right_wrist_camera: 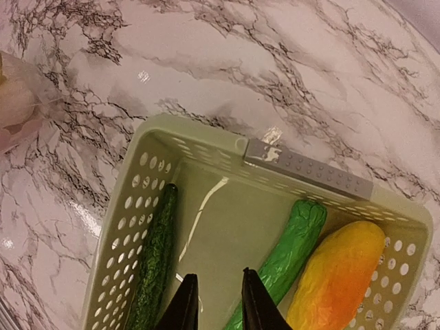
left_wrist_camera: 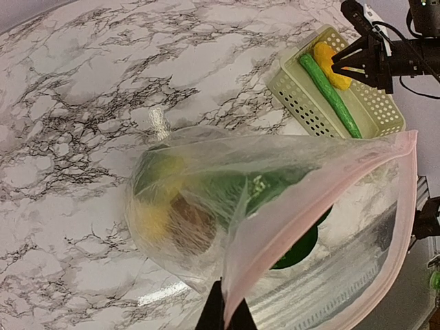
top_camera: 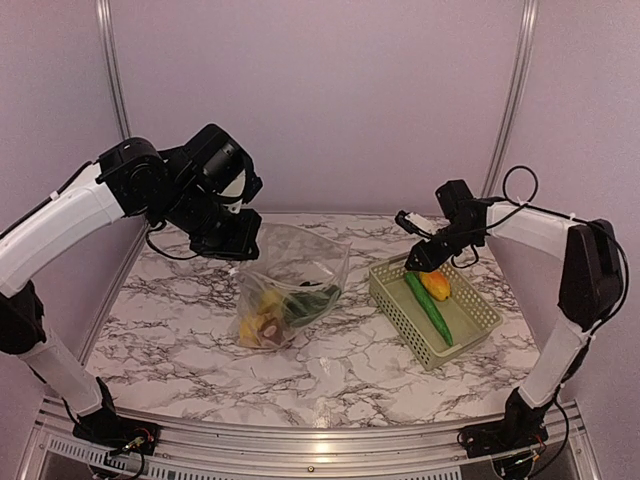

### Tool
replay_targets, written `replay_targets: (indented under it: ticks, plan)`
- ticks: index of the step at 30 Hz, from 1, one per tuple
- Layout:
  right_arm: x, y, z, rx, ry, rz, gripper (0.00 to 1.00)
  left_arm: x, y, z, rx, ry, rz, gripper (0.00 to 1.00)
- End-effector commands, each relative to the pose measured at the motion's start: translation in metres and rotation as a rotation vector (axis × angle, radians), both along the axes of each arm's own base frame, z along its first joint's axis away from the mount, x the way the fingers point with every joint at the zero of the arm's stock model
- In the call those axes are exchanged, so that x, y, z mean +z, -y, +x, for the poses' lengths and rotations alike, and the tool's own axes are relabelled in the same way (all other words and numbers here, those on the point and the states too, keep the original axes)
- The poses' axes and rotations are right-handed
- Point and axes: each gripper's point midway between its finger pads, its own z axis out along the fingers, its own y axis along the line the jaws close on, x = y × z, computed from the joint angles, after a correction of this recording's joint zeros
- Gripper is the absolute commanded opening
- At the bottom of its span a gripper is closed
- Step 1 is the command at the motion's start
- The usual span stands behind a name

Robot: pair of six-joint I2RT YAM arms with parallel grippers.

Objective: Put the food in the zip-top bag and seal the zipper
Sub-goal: Pick up the fake vegetable from the bin.

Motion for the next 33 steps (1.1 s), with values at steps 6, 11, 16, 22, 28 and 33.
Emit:
replay_targets:
  ticks: [6, 11, 16, 22, 28, 33]
  plan:
    - [-0.029, 0.013, 0.019, -0.081, -0.047, -0.084, 0.26, 0.012, -0.013, -0.005, 0.042, 0.03, -0.04, 0.0]
    - [-0.037, 0.017, 0.028, -0.117, -0.043, -0.114, 0.32, 0.009, -0.016, -0.006, 0.058, 0.024, -0.041, 0.0]
    - [-0.045, 0.021, 0.037, -0.141, -0.041, -0.144, 0.36, 0.01, -0.018, -0.007, 0.066, 0.023, -0.046, 0.0]
    - [-0.051, 0.025, 0.048, -0.184, -0.038, -0.165, 0.36, 0.01, -0.017, -0.006, 0.071, 0.023, -0.047, 0.01]
    - [-0.058, 0.027, 0.057, -0.216, -0.038, -0.182, 0.34, 0.01, -0.017, -0.006, 0.072, 0.021, -0.047, 0.01]
    - [-0.068, 0.029, 0.06, -0.222, -0.051, -0.203, 0.34, 0.008, -0.017, -0.006, 0.074, 0.02, -0.042, 0.01]
